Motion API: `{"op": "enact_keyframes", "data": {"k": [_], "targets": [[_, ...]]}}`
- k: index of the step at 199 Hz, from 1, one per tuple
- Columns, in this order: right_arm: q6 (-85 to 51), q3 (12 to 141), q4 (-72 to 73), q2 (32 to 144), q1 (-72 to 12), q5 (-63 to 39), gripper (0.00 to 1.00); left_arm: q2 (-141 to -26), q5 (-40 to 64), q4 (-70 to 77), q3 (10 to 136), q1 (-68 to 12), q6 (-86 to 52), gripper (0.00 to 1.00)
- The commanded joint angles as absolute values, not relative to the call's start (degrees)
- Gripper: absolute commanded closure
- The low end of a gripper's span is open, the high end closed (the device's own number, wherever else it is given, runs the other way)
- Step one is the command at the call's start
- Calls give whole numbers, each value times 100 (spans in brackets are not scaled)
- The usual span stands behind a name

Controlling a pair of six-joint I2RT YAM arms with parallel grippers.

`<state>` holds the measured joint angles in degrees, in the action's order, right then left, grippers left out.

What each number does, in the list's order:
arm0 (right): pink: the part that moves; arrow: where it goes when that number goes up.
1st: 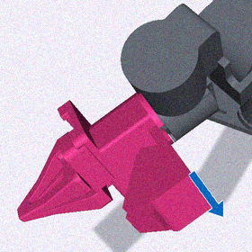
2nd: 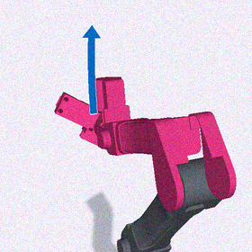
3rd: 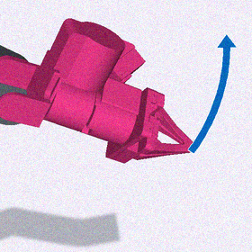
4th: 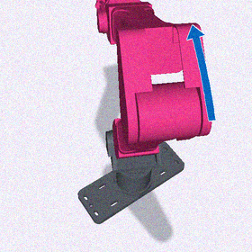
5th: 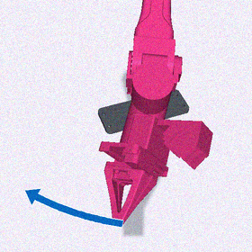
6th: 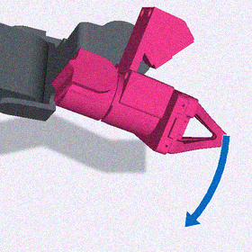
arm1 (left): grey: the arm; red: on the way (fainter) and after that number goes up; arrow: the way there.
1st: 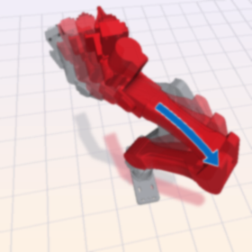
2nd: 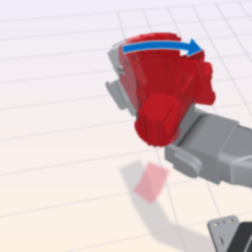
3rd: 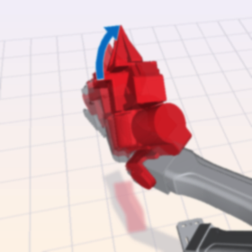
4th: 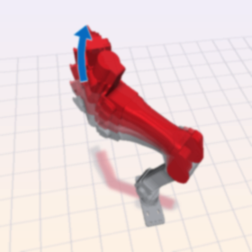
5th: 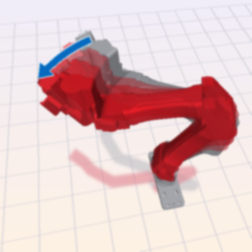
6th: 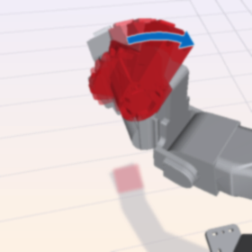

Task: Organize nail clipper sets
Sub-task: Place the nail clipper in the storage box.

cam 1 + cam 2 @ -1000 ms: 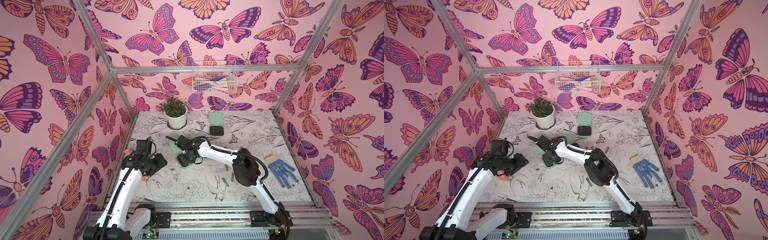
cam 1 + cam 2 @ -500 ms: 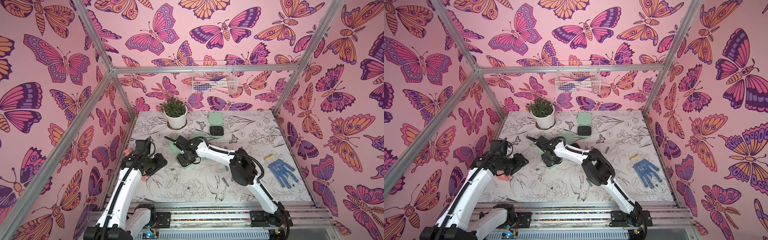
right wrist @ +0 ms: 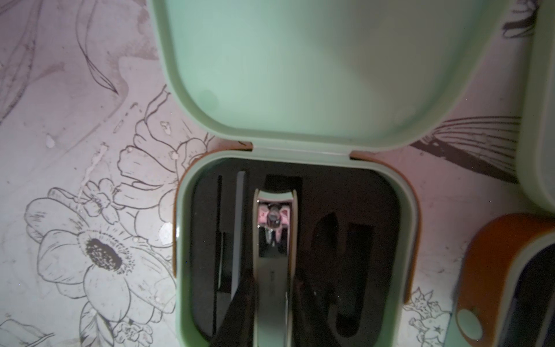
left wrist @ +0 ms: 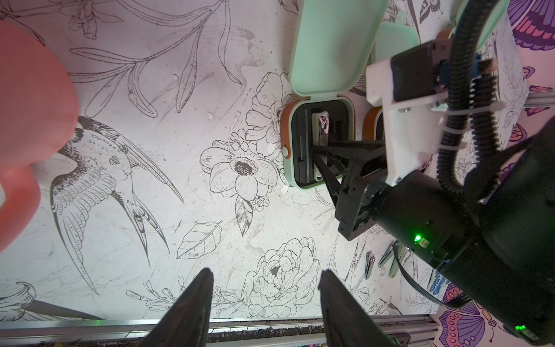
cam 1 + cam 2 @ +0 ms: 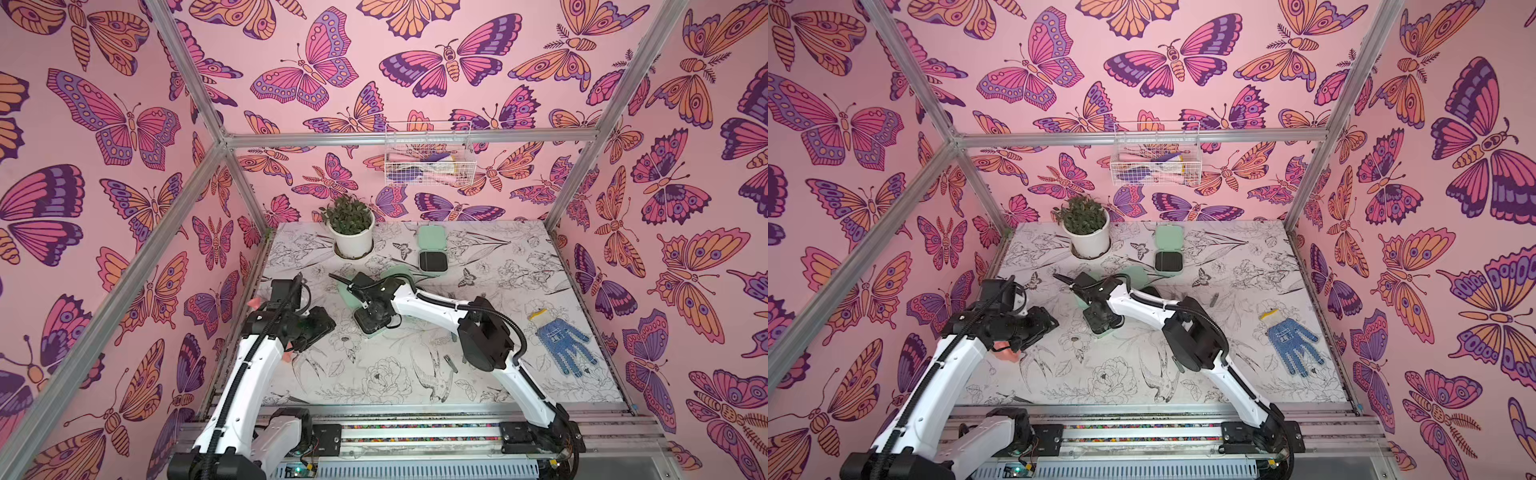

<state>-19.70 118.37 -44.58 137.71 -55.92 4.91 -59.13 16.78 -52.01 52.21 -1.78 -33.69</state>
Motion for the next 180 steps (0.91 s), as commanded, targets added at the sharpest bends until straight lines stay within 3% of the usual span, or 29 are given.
{"op": "enact_keyframes", "data": {"k": [1,180], "targets": [[-2129,12006,-4614,13974,-5599,515,96,-5950,1766,-5147,5278,-132,-3304,41],[-2583,12133,-4894,14265,-5511,95,96,-6047,1878,-5115,5273,-132,-3226,41]]}}
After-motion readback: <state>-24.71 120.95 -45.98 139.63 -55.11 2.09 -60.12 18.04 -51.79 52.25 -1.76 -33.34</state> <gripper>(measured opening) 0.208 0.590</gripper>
